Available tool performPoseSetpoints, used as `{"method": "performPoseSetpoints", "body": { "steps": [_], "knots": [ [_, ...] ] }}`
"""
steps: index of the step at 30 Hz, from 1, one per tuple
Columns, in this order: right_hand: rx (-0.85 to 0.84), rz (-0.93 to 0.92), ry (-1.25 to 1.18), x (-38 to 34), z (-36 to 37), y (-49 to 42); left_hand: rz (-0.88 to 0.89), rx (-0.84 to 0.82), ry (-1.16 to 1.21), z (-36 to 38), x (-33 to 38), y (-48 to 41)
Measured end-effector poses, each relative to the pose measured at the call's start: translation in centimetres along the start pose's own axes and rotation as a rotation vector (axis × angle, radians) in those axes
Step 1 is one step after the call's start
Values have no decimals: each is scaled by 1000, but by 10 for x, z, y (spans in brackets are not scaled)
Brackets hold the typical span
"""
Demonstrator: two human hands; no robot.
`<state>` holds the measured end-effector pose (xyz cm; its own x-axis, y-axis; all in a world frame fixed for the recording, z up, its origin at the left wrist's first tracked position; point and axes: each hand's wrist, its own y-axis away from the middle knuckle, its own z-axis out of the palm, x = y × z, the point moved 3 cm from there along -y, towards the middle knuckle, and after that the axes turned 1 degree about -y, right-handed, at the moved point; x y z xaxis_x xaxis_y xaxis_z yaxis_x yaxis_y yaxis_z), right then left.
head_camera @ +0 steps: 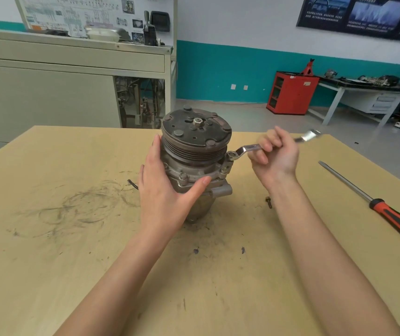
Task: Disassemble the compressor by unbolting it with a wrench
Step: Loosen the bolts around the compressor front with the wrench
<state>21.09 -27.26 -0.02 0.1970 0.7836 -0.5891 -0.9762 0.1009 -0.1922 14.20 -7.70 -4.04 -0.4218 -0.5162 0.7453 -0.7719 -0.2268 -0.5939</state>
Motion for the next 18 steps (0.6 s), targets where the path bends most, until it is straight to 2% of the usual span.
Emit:
{"method": "performPoseSetpoints", "body": {
  "steps": [5,7,10,13,15,18],
  "knots": [
    [-277,515,-148,29,16,-47,4,6,-11,-1,-1,0],
    [-331,597,-205,31,22,-51,2,6,-21,-1,0,0],
    [-280,473,-68,13,23,-49,-2,1,-34,-1,0,1],
    [-34,208,154,-7,16,-24,-9,-5,-31,0,0,0],
    [105,0,191,-15,11,3,-14,-11,-32,0,-1,1],
    [186,-187,295,-17,11,38,-19,-16,-26,0,-1,1]
  ]
}}
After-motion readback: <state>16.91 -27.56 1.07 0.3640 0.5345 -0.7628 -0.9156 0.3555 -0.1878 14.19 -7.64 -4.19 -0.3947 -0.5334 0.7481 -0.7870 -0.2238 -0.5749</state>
